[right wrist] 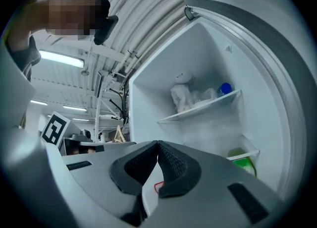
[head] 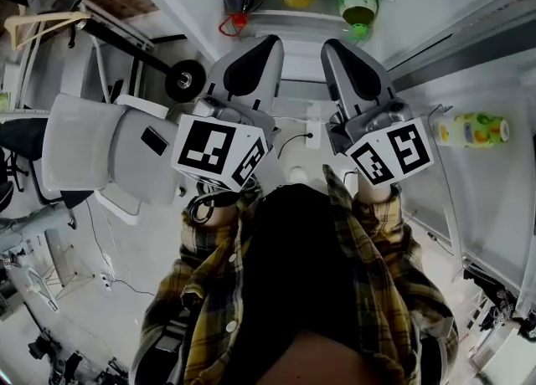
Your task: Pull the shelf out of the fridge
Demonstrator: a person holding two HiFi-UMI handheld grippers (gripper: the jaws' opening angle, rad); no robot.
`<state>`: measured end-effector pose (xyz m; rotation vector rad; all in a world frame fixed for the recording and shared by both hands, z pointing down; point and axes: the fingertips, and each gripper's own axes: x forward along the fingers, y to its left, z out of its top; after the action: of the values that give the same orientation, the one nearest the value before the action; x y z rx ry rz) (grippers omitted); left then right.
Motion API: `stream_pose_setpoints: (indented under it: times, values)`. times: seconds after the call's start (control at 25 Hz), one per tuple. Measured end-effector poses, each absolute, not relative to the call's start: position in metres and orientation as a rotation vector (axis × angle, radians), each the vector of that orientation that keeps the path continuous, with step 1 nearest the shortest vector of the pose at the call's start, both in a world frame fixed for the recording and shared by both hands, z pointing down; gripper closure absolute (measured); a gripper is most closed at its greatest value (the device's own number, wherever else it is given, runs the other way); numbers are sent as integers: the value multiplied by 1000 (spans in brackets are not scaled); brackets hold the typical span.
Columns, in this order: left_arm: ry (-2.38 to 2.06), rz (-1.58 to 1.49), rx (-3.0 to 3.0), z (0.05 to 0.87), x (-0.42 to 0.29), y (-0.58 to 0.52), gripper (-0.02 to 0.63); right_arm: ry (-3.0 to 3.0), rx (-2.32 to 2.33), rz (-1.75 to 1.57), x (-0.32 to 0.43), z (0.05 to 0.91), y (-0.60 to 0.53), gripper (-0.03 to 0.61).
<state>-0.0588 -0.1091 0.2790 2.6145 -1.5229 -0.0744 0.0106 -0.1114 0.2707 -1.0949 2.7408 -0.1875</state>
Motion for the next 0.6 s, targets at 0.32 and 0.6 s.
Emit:
stream_pose_setpoints:
  times: [0.32, 0.6]
  values:
    - [-1299, -75, 2724, 272, -56, -179, 609, 2649, -1294, -170, 6, 264, -175, 560]
    - [-1131, -40, 2781, 263, -48, -209, 610, 2563, -1432, -196, 10, 254, -206, 560]
